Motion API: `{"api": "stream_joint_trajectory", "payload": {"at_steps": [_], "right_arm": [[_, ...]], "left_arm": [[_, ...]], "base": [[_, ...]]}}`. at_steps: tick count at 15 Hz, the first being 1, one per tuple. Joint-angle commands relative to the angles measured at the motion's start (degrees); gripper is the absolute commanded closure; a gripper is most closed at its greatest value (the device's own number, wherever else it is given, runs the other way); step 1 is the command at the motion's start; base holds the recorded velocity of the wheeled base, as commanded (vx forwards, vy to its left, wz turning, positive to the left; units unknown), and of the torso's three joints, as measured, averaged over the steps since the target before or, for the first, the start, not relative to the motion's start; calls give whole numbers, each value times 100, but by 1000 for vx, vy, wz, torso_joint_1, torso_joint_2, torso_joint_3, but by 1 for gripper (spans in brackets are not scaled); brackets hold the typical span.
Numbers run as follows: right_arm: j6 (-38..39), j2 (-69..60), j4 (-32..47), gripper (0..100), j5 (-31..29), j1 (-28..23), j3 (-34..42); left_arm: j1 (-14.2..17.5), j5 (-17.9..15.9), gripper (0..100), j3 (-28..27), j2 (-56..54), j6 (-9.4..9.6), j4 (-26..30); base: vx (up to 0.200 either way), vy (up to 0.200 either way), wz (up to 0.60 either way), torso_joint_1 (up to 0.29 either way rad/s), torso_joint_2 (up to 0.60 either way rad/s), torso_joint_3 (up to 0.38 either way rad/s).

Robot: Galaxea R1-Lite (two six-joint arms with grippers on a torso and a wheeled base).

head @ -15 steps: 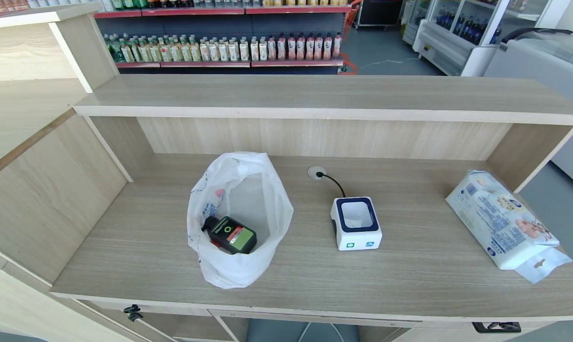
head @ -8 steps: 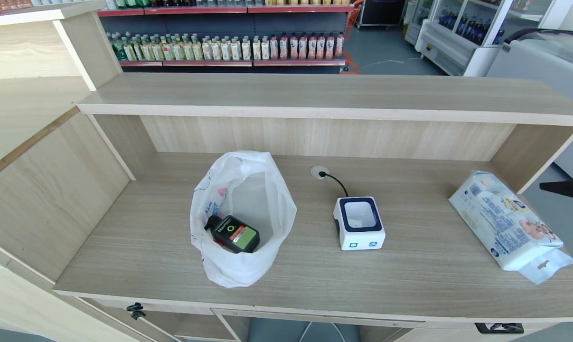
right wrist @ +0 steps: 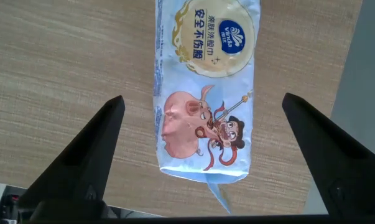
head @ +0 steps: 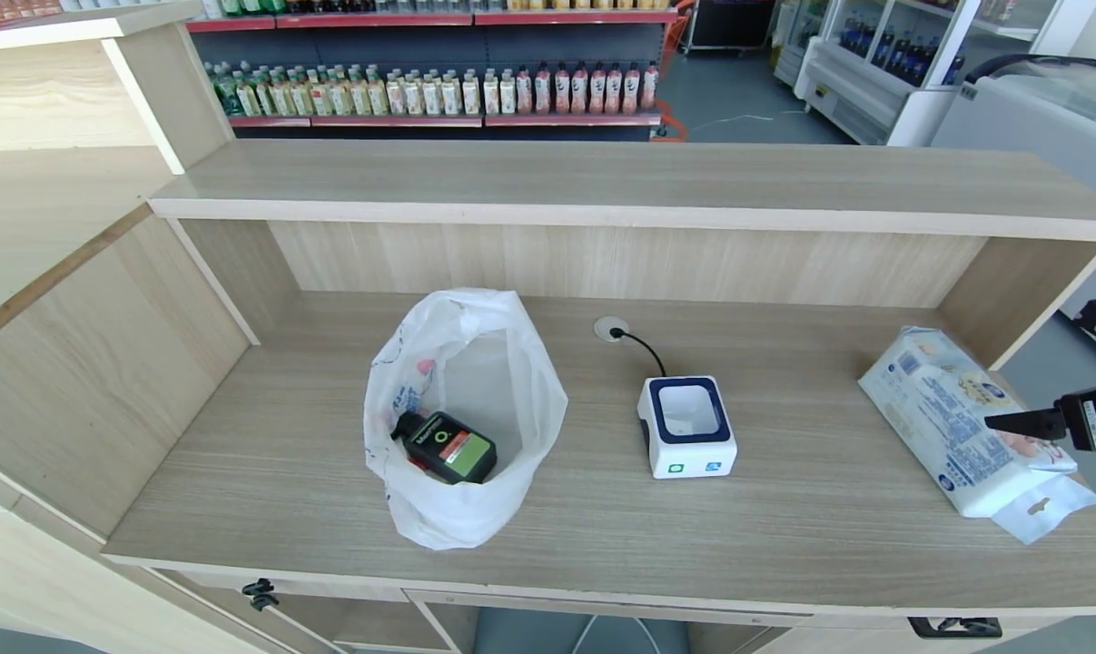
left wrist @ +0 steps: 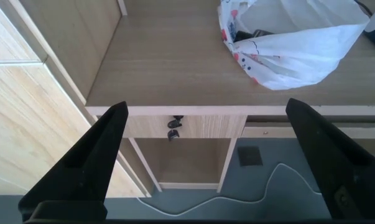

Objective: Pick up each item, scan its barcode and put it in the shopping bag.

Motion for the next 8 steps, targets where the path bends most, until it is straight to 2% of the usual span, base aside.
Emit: {"api": "stream_joint_trajectory", "payload": {"at_steps": [1,6,8], "right_arm": [[17,307,-9,0,-6,-3,-41],[17,561,-97,0,-6,-3,-23],[26,851,-378,0,-6,6,-76]], "left_arm": [[0,5,0,0,0,6,-3],[0,-4,0,0,0,6,-3],[0,-4,0,0,0,-3,-3]], "base": [[0,0,0,0,0,0],[0,0,0,0,0,0],[0,0,0,0,0,0]]}}
